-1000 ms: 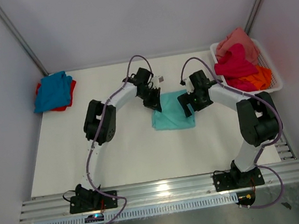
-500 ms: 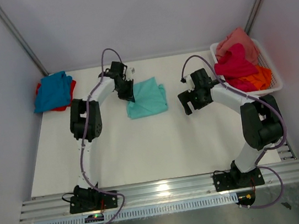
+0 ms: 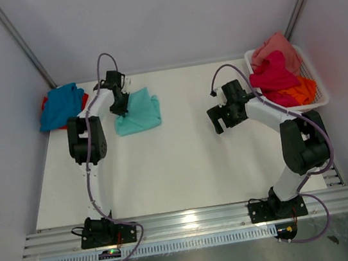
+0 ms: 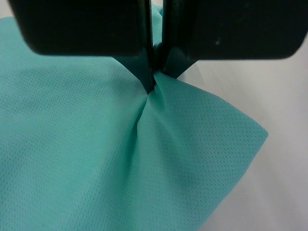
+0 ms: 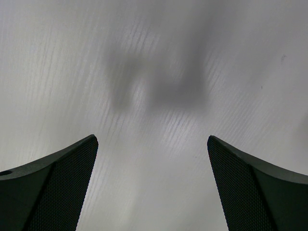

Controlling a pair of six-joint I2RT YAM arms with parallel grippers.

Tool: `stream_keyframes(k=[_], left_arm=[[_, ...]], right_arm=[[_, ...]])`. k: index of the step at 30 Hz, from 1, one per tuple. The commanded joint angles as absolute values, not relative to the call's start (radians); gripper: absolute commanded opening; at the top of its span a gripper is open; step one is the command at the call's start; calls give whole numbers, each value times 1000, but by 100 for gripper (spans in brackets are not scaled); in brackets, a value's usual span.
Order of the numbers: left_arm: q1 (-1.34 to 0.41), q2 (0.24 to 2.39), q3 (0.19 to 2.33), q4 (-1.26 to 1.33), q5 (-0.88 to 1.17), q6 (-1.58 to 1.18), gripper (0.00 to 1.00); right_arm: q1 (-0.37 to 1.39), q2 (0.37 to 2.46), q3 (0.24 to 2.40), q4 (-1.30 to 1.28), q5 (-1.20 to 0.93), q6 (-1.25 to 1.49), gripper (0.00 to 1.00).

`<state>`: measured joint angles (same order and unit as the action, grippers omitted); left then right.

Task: Fold and stack the t-shirts
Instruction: Fold the tshirt, then neatly place the folded tshirt to the corner

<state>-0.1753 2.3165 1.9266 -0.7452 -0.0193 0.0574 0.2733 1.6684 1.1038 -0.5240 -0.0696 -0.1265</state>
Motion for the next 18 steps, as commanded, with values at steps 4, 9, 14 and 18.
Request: stream_keyframes(k=[4, 9, 14, 18], left_arm=[[-98, 2315, 1924, -756, -257, 198, 0], [-75, 2310, 1919, -716, -333, 265, 0], [-66, 2289, 1908, -660, -399, 328, 0], [-64, 2275, 1946, -660, -408, 357, 0]], right_arm=[[279, 1611, 1123, -514, -67, -126, 99], [279, 1606, 1121, -512, -64, -127, 99], [279, 1611, 1123, -511, -63, -130, 99], [279, 1614, 1120, -509, -63, -133, 99]])
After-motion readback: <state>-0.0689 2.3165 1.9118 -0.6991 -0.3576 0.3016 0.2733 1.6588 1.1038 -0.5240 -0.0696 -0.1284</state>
